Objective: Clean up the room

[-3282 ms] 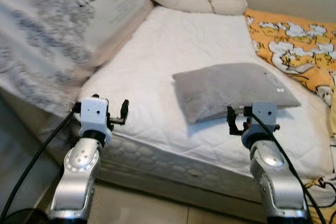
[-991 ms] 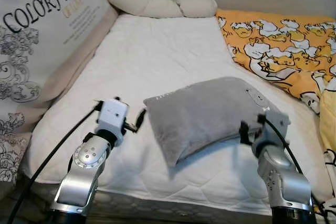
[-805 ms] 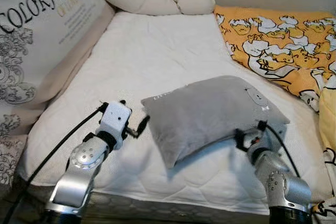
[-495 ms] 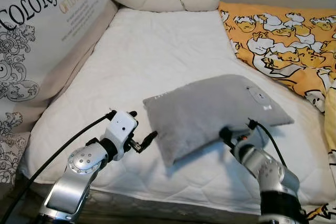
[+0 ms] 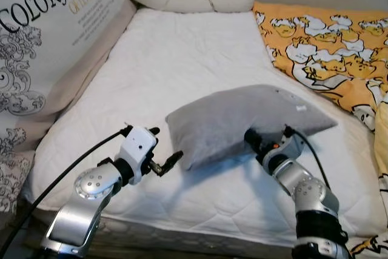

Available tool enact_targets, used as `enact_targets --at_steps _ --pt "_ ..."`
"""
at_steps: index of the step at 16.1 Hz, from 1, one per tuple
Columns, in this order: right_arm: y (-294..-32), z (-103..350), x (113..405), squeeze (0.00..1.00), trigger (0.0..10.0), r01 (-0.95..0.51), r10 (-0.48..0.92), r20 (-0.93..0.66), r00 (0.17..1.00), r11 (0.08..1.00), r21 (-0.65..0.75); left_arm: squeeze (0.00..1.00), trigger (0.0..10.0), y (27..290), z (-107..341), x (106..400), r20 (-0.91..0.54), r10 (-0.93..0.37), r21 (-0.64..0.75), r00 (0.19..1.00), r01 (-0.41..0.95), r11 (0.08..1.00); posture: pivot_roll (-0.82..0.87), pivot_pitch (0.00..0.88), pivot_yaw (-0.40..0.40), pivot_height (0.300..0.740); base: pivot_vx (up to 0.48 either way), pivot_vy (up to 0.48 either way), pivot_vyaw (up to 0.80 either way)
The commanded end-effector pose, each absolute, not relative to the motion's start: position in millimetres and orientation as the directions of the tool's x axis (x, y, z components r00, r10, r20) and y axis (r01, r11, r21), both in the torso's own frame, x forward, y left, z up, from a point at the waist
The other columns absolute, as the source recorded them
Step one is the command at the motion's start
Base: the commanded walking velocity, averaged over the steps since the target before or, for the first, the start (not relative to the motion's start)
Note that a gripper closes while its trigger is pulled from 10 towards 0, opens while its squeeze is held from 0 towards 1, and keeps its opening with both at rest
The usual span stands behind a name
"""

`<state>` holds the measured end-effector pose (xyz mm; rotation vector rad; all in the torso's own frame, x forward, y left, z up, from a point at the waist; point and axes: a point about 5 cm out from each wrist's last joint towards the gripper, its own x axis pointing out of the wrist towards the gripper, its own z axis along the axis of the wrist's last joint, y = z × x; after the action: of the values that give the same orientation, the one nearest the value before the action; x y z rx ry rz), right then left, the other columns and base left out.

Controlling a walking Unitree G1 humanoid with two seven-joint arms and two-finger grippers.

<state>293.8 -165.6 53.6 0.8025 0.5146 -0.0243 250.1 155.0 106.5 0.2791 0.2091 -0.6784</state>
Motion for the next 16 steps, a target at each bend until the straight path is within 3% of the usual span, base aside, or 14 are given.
enact_targets --at_steps 1,6,11,13,15,16 --pt "-161 59 295 0.00 10.0 0.164 0.203 -0.407 0.891 0.692 0.703 0.00 10.0 155 113 252 -0.253 -0.586 0.189 0.769 0.634 0.750 0.07 0.000 -0.029 0.740 0.000 0.000 0.00" --pt "-170 57 272 0.00 10.0 0.141 0.235 -0.369 0.899 0.642 0.754 0.00 10.0 153 113 263 -0.300 -0.554 0.150 0.776 0.612 0.776 0.04 0.000 -0.002 0.740 0.000 0.000 0.00" --pt "-177 61 279 0.00 10.0 0.161 0.183 -0.341 0.922 0.620 0.768 0.00 10.0 148 115 267 -0.309 -0.561 0.166 0.768 0.624 0.763 0.03 0.000 0.014 0.740 0.000 0.000 0.00" --pt "-178 59 287 0.00 10.0 0.180 0.147 -0.347 0.926 0.637 0.750 0.00 10.0 143 119 269 -0.233 -0.573 0.195 0.785 0.615 0.764 0.03 0.000 0.017 0.740 0.000 0.000 0.00" --pt "-185 41 297 0.00 10.0 0.344 0.051 -0.497 0.866 0.660 0.668 0.00 10.0 139 116 268 -0.264 -0.587 0.201 0.765 0.639 0.743 0.04 0.000 0.020 0.740 0.000 0.000 0.00" --pt "-188 39 302 0.00 10.0 0.386 0.030 -0.507 0.861 0.610 0.692 0.00 10.0 138 116 268 -0.264 -0.593 0.208 0.761 0.645 0.735 0.04 0.000 0.017 0.740 0.000 0.000 0.00"
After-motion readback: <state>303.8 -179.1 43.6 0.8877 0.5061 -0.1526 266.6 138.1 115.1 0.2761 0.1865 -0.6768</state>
